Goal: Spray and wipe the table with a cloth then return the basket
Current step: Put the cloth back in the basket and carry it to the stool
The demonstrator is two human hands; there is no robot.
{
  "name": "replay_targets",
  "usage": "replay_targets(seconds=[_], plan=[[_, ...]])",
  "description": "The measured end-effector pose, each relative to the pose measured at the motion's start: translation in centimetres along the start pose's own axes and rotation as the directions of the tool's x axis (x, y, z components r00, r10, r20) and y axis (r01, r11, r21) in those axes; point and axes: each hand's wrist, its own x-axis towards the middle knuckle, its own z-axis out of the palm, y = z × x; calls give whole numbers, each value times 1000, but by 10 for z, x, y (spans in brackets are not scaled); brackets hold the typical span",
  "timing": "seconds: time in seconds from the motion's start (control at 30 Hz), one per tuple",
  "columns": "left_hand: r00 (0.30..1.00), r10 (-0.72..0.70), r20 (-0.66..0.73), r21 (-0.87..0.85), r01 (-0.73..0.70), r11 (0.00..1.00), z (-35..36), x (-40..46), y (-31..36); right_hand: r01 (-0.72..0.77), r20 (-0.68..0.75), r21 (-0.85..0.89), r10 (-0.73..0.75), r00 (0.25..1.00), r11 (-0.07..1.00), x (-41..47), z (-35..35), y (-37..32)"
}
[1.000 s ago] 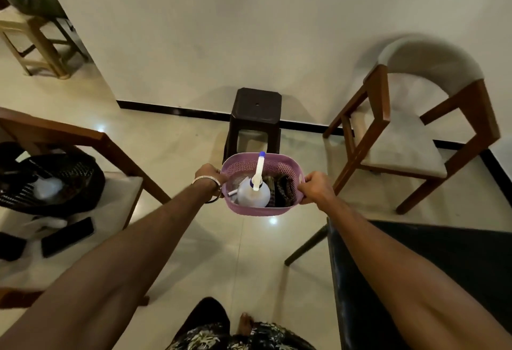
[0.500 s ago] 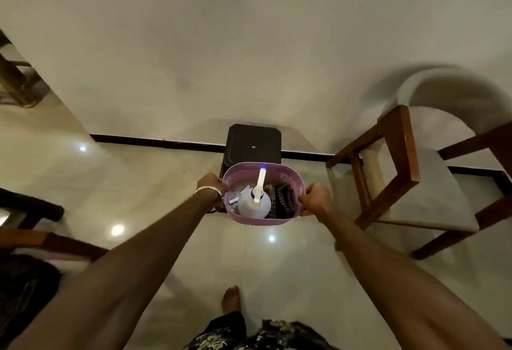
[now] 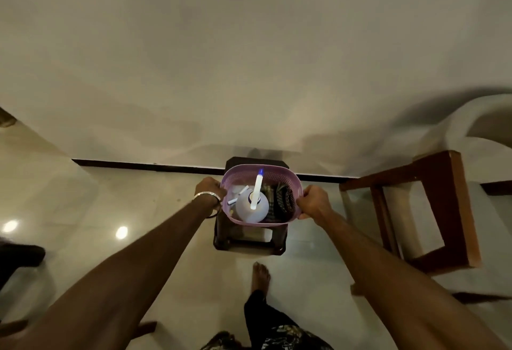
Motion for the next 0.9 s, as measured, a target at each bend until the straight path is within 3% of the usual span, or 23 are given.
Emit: replay_targets(seconds=[0.4,0.9], plan=[[992,-126,-17,13,126,992,52,169,12,-71,48,-151,79,996,986,168,43,-21],[986,-164,42,46,162,986,91,250,-10,-177,77,-189,195,978,966,233,100,8]])
